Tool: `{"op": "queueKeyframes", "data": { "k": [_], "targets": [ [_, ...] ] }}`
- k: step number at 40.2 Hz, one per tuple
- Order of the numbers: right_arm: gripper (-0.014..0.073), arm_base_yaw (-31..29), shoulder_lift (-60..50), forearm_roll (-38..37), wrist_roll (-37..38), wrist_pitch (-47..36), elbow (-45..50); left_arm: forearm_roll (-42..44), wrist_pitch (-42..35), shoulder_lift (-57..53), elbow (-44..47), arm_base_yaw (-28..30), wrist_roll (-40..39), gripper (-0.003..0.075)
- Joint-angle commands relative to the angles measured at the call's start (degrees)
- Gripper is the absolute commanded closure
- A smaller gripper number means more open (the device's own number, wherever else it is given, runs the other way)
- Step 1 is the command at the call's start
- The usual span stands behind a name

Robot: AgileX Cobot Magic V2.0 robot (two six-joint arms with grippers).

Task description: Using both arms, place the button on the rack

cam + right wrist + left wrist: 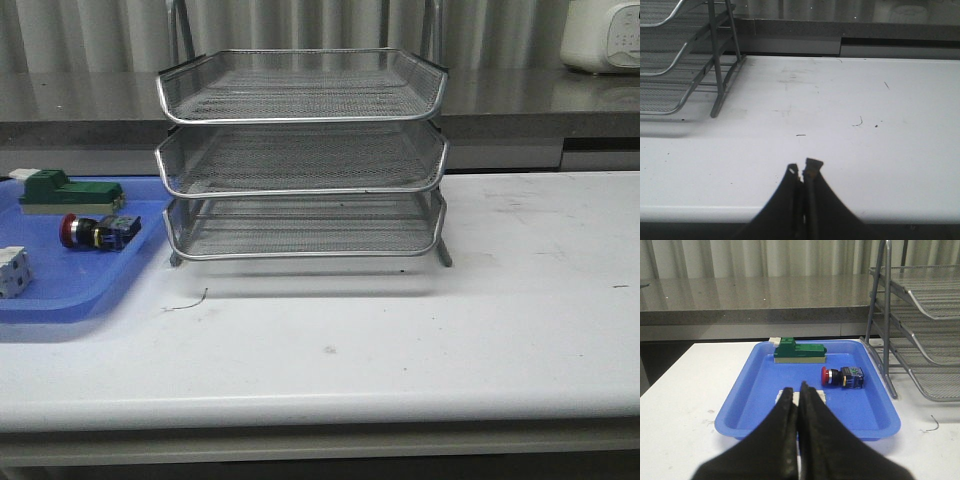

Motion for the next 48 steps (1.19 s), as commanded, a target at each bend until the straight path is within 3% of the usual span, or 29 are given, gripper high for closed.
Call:
{"op": "queueKeyframes", "data": {
  "k": [1,41,48],
  "targets": [
    [0.0654,-0.31,-0.93,-0.19,-0.11,-4.26,-0.27,-0.03,-4.92,-1.32,0.58,0.13,-0.64,0.0739],
    [0.0654,-0.31,-0.93,-0.19,-0.11,-4.8,-0.27,-0.03,-5.01,-1.32,0.58,0.13,-0.64,0.0739],
    [0.0654,-0.31,-0.93,0.08,-0.11,-9.13,-0.32,-0.03,-9.89,-1.32,0.58,0.13,-0.64,0.0739]
  ]
}}
